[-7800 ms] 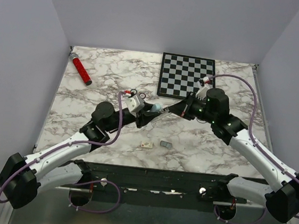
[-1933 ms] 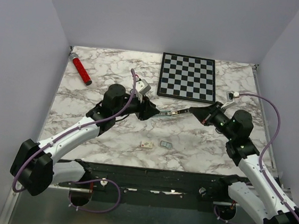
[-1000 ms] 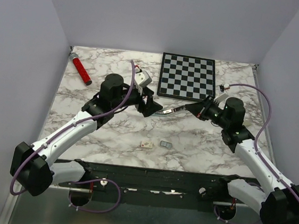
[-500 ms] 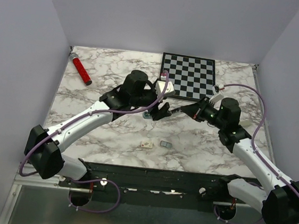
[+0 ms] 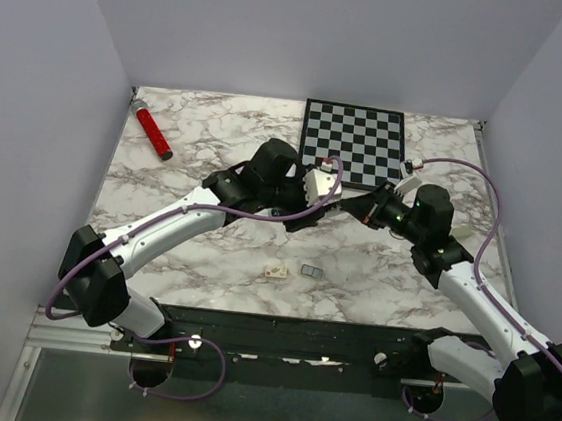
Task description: Load the staples into the stapler
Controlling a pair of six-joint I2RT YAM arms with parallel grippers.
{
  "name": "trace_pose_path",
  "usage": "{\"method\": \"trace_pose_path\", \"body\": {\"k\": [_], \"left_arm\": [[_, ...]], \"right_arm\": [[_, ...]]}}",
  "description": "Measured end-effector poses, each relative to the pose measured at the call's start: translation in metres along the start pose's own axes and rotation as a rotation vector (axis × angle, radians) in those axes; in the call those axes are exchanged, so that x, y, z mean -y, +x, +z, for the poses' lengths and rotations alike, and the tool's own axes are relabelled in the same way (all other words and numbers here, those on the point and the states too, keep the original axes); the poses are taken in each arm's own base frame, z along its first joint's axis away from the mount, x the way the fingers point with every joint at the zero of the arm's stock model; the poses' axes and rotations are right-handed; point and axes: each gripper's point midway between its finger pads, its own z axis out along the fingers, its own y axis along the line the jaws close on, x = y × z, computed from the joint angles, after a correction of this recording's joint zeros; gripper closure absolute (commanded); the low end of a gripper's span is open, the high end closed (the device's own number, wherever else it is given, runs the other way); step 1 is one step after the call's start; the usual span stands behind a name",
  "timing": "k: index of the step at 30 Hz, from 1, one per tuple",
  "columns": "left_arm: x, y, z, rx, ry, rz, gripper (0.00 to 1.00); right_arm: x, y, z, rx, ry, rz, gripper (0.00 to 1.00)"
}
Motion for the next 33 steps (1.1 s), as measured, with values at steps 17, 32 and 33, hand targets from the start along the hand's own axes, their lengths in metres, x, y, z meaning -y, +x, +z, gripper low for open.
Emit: {"method": "trace_pose_path", "body": {"k": [17,32,33], "left_arm": [[-0.008,0.011,0.008,-0.042,-0.029,0.023,0.45],[-0.003,0.016,0.016,-0.05,0.007,0.025,0.62],[-0.002,0.016,0.016,-0.049,0.01,0.025,0.64]], "right_arm": [[-0.004,0.004,0.001,-0.012,-0.009,0.011,0.99],[0.0,0.008,0.008,-0.024,-0.002,0.028,0.99],[0.0,0.008,0.008,-0.023,-0.004,0.029,0.99]]}}
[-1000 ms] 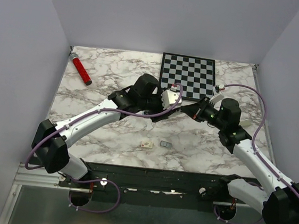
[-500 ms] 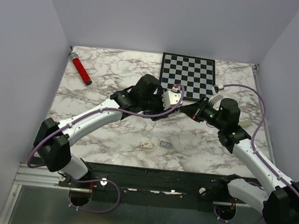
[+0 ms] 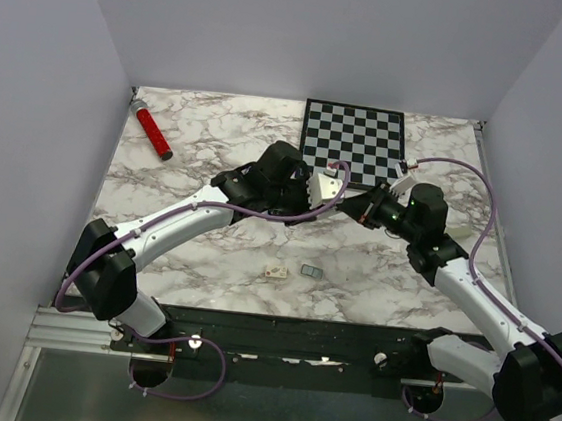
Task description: Load the staples into the stapler
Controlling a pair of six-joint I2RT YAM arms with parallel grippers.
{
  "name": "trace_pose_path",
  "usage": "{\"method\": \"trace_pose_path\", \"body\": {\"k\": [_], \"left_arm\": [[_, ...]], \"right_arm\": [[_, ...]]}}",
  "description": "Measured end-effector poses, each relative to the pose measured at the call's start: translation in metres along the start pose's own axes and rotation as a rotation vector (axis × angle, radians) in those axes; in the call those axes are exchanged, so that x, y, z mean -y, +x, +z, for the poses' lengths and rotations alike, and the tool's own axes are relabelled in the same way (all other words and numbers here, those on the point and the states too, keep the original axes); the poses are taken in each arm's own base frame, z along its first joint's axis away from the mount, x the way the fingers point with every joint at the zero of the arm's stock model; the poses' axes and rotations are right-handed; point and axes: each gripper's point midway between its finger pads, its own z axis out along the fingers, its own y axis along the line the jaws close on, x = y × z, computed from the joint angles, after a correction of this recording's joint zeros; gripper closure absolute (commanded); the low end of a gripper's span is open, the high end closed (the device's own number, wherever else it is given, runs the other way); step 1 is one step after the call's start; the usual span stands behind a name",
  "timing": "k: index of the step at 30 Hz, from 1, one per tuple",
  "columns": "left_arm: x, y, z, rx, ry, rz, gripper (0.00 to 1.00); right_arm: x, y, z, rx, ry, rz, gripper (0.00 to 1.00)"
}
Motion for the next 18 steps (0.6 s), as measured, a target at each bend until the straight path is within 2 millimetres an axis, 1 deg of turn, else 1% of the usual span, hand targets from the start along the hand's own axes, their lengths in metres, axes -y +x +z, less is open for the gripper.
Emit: {"method": "trace_pose_path", "body": {"k": [1,2,6,7,9,10,12,13,14,16,18], "left_arm": [[0.001,0.0,0.0,0.001,0.003,0.001,0.67],[0.001,0.0,0.0,0.002,0.005,0.003,0.73],[0.001,0.0,0.0,0.002,0.01,0.008,0.83],[0.002,0.001,0.0,0.0,0.012,0.011,0.84],[0.002,0.002,0.0,-0.006,0.014,0.013,0.87],[0.003,0.003,0.0,-0.009,0.017,0.015,0.87],[0.004,0.007,0.0,-0.023,0.023,0.018,0.9],[0.005,0.011,0.0,-0.035,0.025,0.022,0.9],[0.007,0.016,0.0,-0.05,0.028,0.023,0.91],[0.009,0.029,0.0,-0.089,0.033,0.023,0.91],[0.01,0.044,-0.001,-0.137,0.035,0.02,0.91]], "right_arm": [[0.0,0.0,0.0,0.001,-0.002,0.001,0.99],[0.0,0.0,0.0,0.001,-0.002,0.003,0.99],[0.001,0.0,0.001,0.0,0.001,0.005,0.99],[0.001,0.0,0.001,-0.001,0.002,0.005,0.97],[0.002,0.002,0.001,-0.005,0.004,0.006,0.87],[0.003,0.003,0.001,-0.007,0.006,0.007,0.78],[0.006,0.006,0.001,-0.013,0.01,0.009,0.67],[0.007,0.008,0.001,-0.018,0.012,0.009,0.57],[0.008,0.01,0.001,-0.021,0.016,0.007,0.52],[0.013,0.014,0.001,-0.029,0.029,0.006,0.44],[0.019,0.016,0.0,-0.028,0.052,0.006,0.43]]}}
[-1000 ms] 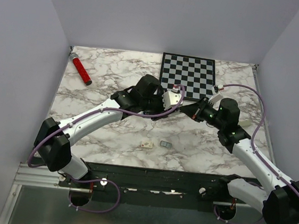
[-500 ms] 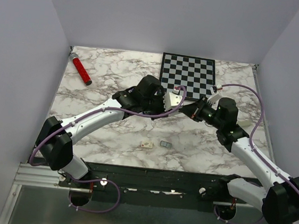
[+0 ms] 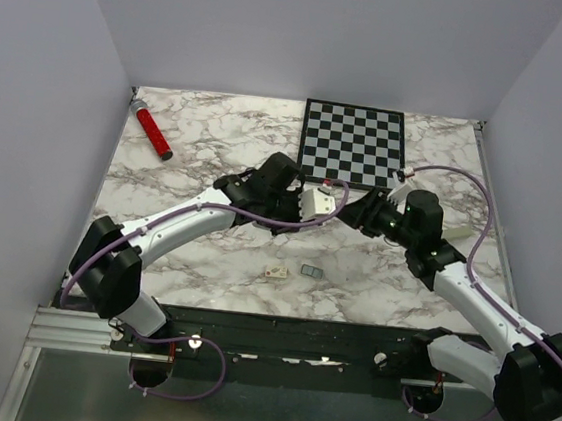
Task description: Load the staples into the stapler
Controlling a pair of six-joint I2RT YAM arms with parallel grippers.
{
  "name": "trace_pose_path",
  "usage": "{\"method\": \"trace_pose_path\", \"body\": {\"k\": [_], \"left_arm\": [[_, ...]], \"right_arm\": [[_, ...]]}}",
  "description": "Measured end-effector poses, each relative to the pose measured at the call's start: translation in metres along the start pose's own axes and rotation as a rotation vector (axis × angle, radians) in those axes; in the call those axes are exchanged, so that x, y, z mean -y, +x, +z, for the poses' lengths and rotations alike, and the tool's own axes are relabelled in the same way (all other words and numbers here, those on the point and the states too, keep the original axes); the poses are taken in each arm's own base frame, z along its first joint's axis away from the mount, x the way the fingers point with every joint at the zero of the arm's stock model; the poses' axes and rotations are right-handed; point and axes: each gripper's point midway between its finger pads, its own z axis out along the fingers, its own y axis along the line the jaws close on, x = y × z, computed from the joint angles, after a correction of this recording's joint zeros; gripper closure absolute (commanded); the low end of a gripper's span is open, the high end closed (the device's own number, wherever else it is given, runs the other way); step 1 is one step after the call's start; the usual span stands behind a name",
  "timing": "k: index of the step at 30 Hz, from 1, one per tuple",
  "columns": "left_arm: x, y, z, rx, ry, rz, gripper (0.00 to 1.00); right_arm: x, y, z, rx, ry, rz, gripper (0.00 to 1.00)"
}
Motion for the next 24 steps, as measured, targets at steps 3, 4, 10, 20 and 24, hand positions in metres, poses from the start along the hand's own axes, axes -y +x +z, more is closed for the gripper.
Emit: {"method": "trace_pose_path", "body": {"k": [3,4,10,20,24], "left_arm": [[0.002,0.025,0.003,-0.091,0.006,-0.002,0.91],[0.002,0.034,0.005,-0.124,0.009,0.001,0.91],[0.002,0.09,0.021,-0.347,0.047,0.012,0.9],[0.003,0.122,0.04,-0.5,0.114,0.036,0.82],[0.01,0.121,0.047,-0.509,0.147,0.087,0.77]], "right_arm": [[0.01,0.002,-0.004,0.012,0.043,0.001,0.41],[0.014,0.003,-0.005,0.019,0.063,0.003,0.38],[0.048,0.012,-0.017,0.029,0.231,0.028,0.3],[0.077,0.021,-0.044,0.064,0.37,-0.021,0.28],[0.082,0.021,-0.048,0.062,0.395,-0.044,0.28]]}}
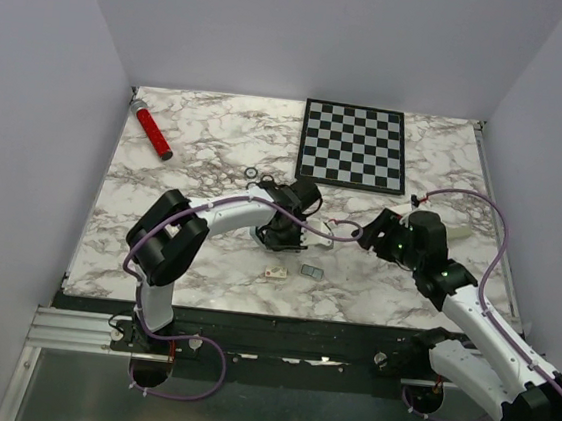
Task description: Load the staples into the stapler
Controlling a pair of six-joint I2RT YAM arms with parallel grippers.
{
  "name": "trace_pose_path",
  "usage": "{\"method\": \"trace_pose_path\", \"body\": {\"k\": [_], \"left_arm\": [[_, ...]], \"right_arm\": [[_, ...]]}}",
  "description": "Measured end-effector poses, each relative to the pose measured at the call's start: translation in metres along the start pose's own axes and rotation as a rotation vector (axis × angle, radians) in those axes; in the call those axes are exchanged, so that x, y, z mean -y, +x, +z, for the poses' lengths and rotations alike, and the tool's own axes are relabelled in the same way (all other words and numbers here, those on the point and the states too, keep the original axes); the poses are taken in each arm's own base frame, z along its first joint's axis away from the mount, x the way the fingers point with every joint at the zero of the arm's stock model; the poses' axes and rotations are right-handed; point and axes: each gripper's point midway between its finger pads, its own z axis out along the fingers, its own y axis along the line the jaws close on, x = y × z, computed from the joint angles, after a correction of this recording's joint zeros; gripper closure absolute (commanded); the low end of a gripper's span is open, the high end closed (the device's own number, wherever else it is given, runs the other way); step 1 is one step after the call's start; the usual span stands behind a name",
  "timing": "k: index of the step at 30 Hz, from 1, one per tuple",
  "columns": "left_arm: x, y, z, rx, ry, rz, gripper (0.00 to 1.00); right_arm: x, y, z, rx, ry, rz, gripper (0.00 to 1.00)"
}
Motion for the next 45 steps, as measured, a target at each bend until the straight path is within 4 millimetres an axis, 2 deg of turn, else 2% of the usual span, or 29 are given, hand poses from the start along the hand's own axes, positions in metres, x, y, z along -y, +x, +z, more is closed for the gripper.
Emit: {"method": "trace_pose_path", "body": {"k": [4,8,12,18,21,26,30,32,35,39,41,45], "left_arm": [[0.007,0.0,0.007,-0.026,0.024,0.041,0.68],[0.006,-0.001,0.008,-0.029,0.022,0.048,0.5],[0.004,0.0,0.008,-0.037,0.014,0.056,0.27],[-0.001,0.0,0.007,-0.041,-0.013,0.048,0.02],[-0.007,-0.006,0.0,-0.021,-0.051,0.038,0.02],[-0.027,-0.033,-0.039,0.128,-0.195,-0.006,0.02],[-0.044,-0.048,-0.089,0.312,-0.356,-0.094,0.02],[-0.051,-0.045,-0.115,0.401,-0.435,-0.172,0.01],[-0.063,-0.029,-0.154,0.537,-0.569,-0.319,0.01],[-0.072,0.016,-0.2,0.691,-0.763,-0.554,0.01],[-0.07,0.037,-0.217,0.741,-0.85,-0.632,0.01],[-0.056,0.066,-0.232,0.821,-0.981,-0.737,0.01]], "right_arm": [[0.005,0.003,0.0,-0.009,0.018,-0.019,0.28],[0.008,0.005,-0.001,-0.018,0.027,-0.041,0.27],[0.01,0.005,-0.002,-0.02,0.029,-0.072,0.21],[0.011,0.003,-0.006,-0.012,0.022,-0.137,0.13],[0.009,-0.001,-0.009,-0.012,0.021,-0.177,0.13],[0.0,-0.01,-0.011,-0.01,0.001,-0.222,0.13],[-0.004,-0.005,-0.006,-0.054,-0.018,-0.235,0.13],[-0.004,0.003,-0.001,-0.089,-0.014,-0.241,0.13],[-0.007,0.018,0.006,-0.152,-0.012,-0.263,0.12],[-0.027,0.047,0.015,-0.26,-0.023,-0.337,0.12],[-0.036,0.055,0.019,-0.29,-0.027,-0.372,0.12],[-0.058,0.068,0.034,-0.341,-0.041,-0.475,0.12]]}}
